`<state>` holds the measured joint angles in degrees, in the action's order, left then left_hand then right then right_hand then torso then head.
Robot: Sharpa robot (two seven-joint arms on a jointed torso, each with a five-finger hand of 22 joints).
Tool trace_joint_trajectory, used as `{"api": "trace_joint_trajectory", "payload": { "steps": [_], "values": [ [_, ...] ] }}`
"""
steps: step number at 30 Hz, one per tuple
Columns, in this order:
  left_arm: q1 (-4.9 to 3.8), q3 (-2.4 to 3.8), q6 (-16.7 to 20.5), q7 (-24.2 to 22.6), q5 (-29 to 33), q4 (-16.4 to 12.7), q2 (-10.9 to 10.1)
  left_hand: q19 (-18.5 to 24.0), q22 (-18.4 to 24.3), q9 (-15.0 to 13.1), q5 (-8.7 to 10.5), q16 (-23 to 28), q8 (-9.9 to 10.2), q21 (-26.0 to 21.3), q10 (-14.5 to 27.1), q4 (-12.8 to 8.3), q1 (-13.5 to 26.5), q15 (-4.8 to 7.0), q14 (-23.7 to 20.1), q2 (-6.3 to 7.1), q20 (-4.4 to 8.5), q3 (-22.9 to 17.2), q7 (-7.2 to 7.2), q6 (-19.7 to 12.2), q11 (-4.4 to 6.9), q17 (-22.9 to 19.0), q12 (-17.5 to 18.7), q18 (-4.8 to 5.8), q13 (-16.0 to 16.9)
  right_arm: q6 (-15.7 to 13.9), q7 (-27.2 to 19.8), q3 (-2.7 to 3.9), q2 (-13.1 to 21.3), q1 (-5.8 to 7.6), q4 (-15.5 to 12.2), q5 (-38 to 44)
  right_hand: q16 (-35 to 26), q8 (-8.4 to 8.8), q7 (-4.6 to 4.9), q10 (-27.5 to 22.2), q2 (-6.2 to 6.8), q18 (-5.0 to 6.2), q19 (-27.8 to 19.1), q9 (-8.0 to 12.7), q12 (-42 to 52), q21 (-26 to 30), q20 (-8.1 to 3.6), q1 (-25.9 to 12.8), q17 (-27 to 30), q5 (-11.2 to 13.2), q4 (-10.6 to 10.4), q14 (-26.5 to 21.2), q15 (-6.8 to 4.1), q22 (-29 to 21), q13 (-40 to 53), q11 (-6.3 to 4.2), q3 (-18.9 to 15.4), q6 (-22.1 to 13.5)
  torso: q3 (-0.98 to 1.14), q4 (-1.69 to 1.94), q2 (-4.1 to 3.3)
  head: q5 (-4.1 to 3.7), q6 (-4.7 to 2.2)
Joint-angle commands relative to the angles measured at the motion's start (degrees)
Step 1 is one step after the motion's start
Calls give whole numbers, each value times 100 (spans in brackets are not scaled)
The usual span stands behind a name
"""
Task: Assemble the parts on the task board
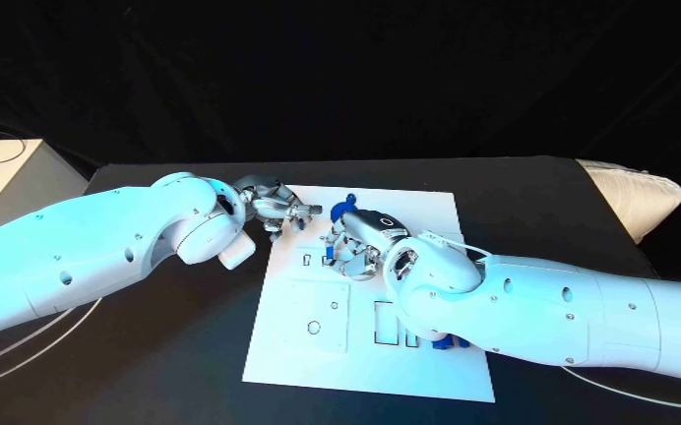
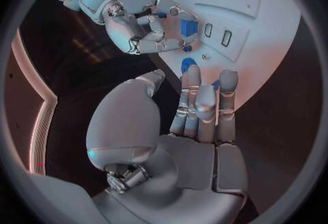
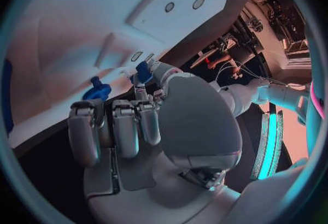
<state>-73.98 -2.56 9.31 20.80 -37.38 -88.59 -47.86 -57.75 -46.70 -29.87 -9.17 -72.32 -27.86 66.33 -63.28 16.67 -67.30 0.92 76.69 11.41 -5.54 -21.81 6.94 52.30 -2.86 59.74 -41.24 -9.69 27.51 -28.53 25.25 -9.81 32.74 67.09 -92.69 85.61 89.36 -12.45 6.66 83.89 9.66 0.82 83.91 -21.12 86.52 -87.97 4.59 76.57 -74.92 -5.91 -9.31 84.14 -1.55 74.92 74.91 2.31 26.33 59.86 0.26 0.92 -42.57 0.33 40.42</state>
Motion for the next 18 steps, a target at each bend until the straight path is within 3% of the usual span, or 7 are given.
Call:
{"api": "trace_joint_trajectory", "payload": {
  "steps": [1,18],
  "values": [
    [-13,1,-125,44,-48,-5,-11,-16,7,-7,-26,24,-29,-3,11,3,53,-20,3,-27,-13,43,-10,-34,17,-6,-39,65,5,-84,29,-3,-20,-40,24,268,-18,-13,-32,374,9,-20,473,-60,-7,23,-29,-27,-1304,-27,6,535,-43,1376,1226,-46,24,22,7,-4,-1,20,18],
    [-12,-3,-282,172,-73,11,-47,41,85,-53,-35,87,-22,-50,59,-2,50,-26,-41,-66,-16,73,0,-91,7,-85,-19,51,-3,-103,53,-22,-50,-130,136,459,-20,-19,-31,372,15,-23,482,-62,-10,9,-30,-44,-1299,-38,1,534,-43,1384,1224,-46,25,20,8,-6,3,-2,53]
  ]
}}
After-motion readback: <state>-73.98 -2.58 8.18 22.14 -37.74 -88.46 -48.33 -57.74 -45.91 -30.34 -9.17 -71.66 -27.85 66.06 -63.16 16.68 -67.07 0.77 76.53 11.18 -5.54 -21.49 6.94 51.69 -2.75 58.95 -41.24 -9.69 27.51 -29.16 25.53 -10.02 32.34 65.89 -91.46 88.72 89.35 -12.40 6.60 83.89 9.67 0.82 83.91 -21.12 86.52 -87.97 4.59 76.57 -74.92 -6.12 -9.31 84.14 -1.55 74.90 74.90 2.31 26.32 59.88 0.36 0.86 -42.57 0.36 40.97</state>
